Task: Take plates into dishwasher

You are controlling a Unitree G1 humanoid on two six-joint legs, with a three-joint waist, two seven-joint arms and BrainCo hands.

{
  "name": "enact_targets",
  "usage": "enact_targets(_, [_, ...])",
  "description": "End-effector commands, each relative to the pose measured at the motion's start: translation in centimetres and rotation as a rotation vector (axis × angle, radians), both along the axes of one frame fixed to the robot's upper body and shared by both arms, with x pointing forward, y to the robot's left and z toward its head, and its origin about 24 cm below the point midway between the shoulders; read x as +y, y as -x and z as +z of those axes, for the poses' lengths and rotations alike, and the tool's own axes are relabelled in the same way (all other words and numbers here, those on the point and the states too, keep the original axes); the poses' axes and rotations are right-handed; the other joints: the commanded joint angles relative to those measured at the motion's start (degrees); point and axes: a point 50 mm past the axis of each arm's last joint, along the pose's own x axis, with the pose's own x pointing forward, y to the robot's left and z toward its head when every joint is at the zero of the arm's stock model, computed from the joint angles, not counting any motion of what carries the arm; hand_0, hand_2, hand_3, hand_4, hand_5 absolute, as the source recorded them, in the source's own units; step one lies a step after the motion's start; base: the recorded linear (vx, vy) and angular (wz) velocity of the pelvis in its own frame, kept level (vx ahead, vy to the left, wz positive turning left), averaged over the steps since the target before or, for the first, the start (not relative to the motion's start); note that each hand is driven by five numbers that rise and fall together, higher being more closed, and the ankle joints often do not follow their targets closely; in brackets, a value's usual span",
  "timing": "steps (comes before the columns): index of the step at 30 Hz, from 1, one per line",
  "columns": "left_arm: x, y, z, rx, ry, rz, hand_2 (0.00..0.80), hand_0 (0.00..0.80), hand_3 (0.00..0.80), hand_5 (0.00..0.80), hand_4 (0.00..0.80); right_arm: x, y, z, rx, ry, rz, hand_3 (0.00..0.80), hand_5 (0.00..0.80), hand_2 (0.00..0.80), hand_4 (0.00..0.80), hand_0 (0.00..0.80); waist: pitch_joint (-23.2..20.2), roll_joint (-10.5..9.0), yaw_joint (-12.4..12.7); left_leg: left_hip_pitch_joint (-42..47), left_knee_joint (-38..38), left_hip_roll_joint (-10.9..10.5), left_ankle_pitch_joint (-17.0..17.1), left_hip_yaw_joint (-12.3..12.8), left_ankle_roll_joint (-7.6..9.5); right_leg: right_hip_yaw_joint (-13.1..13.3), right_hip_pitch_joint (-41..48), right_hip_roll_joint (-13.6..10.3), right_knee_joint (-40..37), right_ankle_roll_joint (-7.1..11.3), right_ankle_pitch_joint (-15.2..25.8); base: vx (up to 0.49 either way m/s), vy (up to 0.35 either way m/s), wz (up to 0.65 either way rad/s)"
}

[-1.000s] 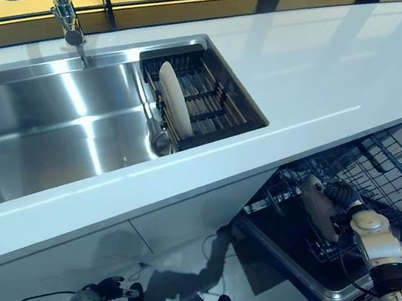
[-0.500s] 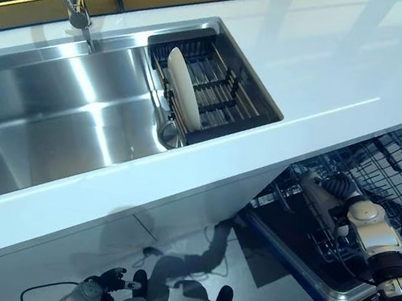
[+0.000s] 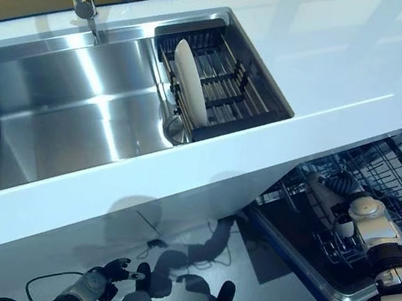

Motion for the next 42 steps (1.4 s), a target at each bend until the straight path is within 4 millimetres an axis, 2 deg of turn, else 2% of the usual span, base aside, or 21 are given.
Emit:
enact_targets(1, [-0.5,-1.7,0.6,-0.033,0.0,-0.057,0.0,0.0,0.0,0.0,0.0,1.1,-1.8,2.5,-0.084,0.048,0.041,0.8,0.8,0.8,0.8,0.8,0.12,-1.38,0.98,-2.77,-0.8,-1.84,2.16,1.43,2.9,0.73,-2.91,2.52,5.28,-2.9,-1.94,0.0,0.0,0.0])
enact_targets(23, [-0.8,-2.1,0.7,-0.04,0.002,-0.065,0.0,0.0,0.0,0.0,0.0,2.5,-1.7,0.0,-0.021,0.006,0.07,0.8,0.8,0.8,0.8,0.8,-0.5,-1.64,1.34,-2.48,-0.8,-2.39,1.64,1.65,3.27,0.3,-2.51,1.94,4.54,-2.37,-1.19,0.0,0.0,0.0])
enact_targets(24, [-0.8,-2.1,0.7,-0.04,0.001,-0.065,0.0,0.0,0.0,0.0,0.0,2.6,-1.6,-0.1,-0.019,0.004,0.071,0.706,0.706,0.706,0.706,0.706,-0.57,-1.73,1.34,-2.4,-0.8,-2.39,1.59,1.71,3.29,0.32,-2.47,1.93,4.47,-2.35,-1.13,0.0,0.0,0.0])
enact_targets(25, [-0.8,-2.1,0.8,-0.04,0.001,-0.065,0.0,0.0,0.0,0.0,0.0,2.7,-1.6,-0.2,-0.017,0.004,0.072,0.577,0.577,0.577,0.577,0.577,-0.62,-1.78,1.33,-2.36,-0.8,-2.39,1.56,1.76,3.3,0.34,-2.45,1.92,4.43,-2.34,-1.1,0.0,0.0,0.0])
enact_targets(26, [-0.8,-2.1,0.8,-0.038,0.001,-0.066,0.0,0.0,0.0,0.0,0.0,2.8,-1.6,-0.3,-0.015,0.005,0.074,0.282,0.282,0.282,0.282,0.282,-0.7,-1.85,1.29,-2.23,-0.8,-2.37,1.5,1.86,3.32,0.36,-2.34,1.88,4.35,-2.3,-1.05,0.0,0.0,0.0])
enact_targets(27, [-0.8,-2.1,0.7,-0.037,0.0,-0.068,0.0,0.0,0.0,0.0,0.0,2.9,-1.6,-0.4,-0.014,0.004,0.075,0.088,0.088,0.088,0.088,0.088,-0.77,-1.92,1.28,-2.13,-0.8,-2.36,1.47,1.92,3.35,0.39,-2.28,1.88,4.3,-2.26,-0.97,0.0,0.0,0.0])
enact_targets(28, [-0.8,-2.1,0.7,-0.037,0.0,-0.068,0.0,0.0,0.0,0.0,0.0,2.9,-1.6,-0.4,-0.014,0.003,0.075,0.0,0.0,0.0,0.0,0.0,-0.78,-1.94,1.28,-2.1,-0.8,-2.36,1.47,1.94,3.35,0.41,-2.27,1.88,4.29,-2.25,-0.94,0.0,0.0,0.0])
enact_targets(42, [-0.4,-2.0,0.8,-0.03,-0.008,-0.061,0.0,0.0,0.0,0.0,0.0,3.2,-1.4,-0.2,-0.044,-0.005,0.077,0.0,0.0,0.0,0.0,0.0,-1.33,-2.56,0.65,-1.32,-0.8,-2.16,1.13,2.66,3.51,0.99,-1.81,2.06,3.82,-2.05,-0.59,0.0,0.0,0.0])
